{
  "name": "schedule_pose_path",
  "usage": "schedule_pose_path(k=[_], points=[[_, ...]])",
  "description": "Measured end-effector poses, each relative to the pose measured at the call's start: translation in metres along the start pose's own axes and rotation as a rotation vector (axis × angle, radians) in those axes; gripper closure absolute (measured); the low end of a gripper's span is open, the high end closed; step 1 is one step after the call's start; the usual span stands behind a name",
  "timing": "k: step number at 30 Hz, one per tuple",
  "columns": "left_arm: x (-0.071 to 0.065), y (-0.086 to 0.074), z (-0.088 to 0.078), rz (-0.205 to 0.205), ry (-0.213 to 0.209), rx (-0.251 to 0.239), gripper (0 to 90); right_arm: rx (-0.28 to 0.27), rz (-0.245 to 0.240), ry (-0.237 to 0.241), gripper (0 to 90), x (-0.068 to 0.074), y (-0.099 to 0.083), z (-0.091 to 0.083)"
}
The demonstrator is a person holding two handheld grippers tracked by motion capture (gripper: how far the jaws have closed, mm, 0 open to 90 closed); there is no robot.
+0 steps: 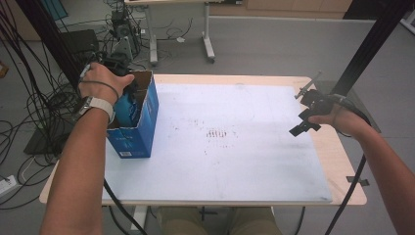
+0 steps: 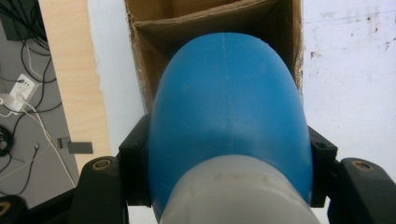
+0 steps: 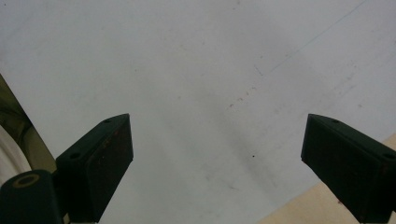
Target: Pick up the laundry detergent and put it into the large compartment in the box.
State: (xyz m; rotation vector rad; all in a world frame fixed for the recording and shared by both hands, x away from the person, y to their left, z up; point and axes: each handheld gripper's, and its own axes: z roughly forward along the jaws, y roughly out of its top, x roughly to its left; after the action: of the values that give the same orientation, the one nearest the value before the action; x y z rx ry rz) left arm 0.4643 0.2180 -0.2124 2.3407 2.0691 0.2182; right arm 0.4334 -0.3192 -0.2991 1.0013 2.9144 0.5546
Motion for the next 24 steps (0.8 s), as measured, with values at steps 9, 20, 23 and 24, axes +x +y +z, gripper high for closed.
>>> schedule_pose_path(k=[9,20,23,24], points=[[-0.001,0.0,0.011,0.001,-0.008,0.006,37.8,0.0,0.002,0.001,9.1,-0.001,0.0,0.001],[-0.001,-0.001,0.023,-0.001,-0.013,0.014,37.8,-0.001,0.01,0.002,9.1,-0.002,-0.002,0.001],[0.0,-0.002,0.026,-0.002,-0.012,0.014,37.8,-0.001,0.007,0.001,9.1,-0.002,-0.002,0.002],[0.0,-0.003,0.027,-0.002,-0.01,0.013,37.8,-0.001,0.009,0.003,9.1,-0.002,-0.002,0.002]])
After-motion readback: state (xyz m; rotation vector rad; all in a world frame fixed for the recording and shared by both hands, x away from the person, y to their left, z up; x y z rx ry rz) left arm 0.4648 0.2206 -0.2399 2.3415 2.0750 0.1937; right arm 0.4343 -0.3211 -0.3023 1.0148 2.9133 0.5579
